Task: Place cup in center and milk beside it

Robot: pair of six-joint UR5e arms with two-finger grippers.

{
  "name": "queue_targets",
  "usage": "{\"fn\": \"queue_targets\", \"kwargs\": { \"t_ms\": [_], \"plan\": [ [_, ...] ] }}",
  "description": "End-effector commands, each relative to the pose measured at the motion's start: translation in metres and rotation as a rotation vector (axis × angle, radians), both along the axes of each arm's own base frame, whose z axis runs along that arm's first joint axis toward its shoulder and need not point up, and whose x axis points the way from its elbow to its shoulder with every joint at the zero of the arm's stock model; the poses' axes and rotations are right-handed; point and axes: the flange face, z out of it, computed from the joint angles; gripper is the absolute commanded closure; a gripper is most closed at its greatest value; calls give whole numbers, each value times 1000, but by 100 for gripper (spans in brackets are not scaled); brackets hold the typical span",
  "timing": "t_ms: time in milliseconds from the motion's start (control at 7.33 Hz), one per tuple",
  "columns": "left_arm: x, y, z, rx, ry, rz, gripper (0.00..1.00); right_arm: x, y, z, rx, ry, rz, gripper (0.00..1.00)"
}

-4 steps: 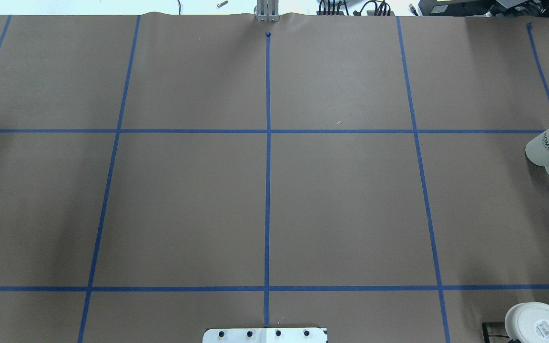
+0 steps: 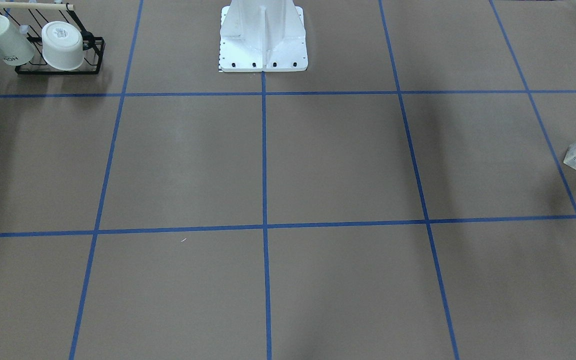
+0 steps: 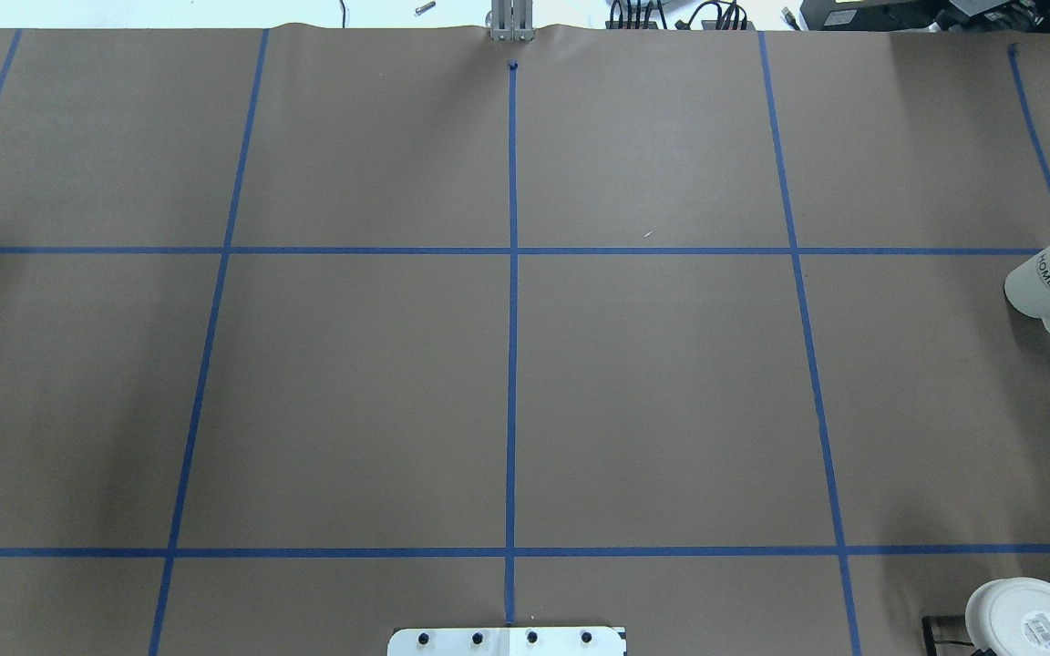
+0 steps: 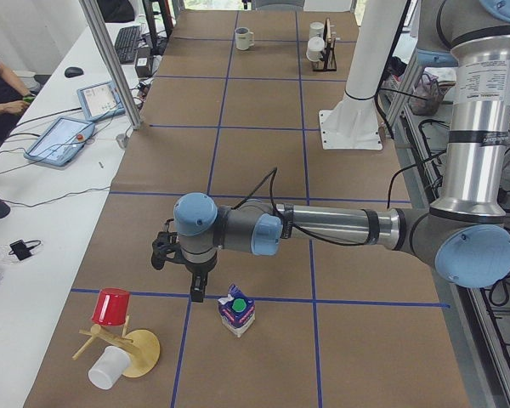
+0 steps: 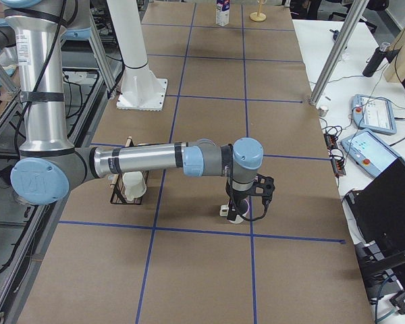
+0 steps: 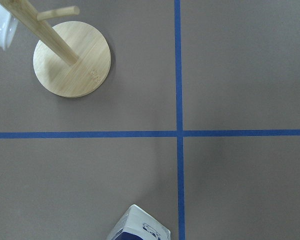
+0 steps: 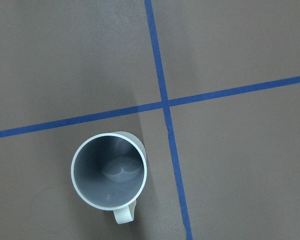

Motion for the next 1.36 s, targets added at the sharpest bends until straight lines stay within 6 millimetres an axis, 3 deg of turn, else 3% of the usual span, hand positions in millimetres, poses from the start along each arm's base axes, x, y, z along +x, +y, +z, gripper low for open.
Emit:
{"fn": "queue_targets", "kwargs": {
  "t_ms": [0, 273, 545, 682, 818, 955, 1227],
  "plan": [
    [-1, 0, 0, 2, -2, -1, 2, 0, 1, -1, 2, 1, 3, 0],
    [0, 0, 0, 1, 0, 1, 2, 0, 1, -4, 4, 1, 5, 0],
    [-1, -1, -4, 11, -5, -1, 2, -1, 1, -21, 37, -13, 3, 0],
    [-1, 2, 0, 3, -9, -3, 2, 1, 11, -5, 5, 5, 7, 0],
    [0, 5, 1, 5, -9, -1, 2, 1, 8, -7, 10, 6, 7, 0],
    [-1, 6, 0, 12, -10, -1, 2, 0, 0, -22, 40, 3, 8, 0],
    [0, 4, -11, 42, -9, 0, 2, -1, -8, -34, 53, -15, 15, 0]
  ]
}}
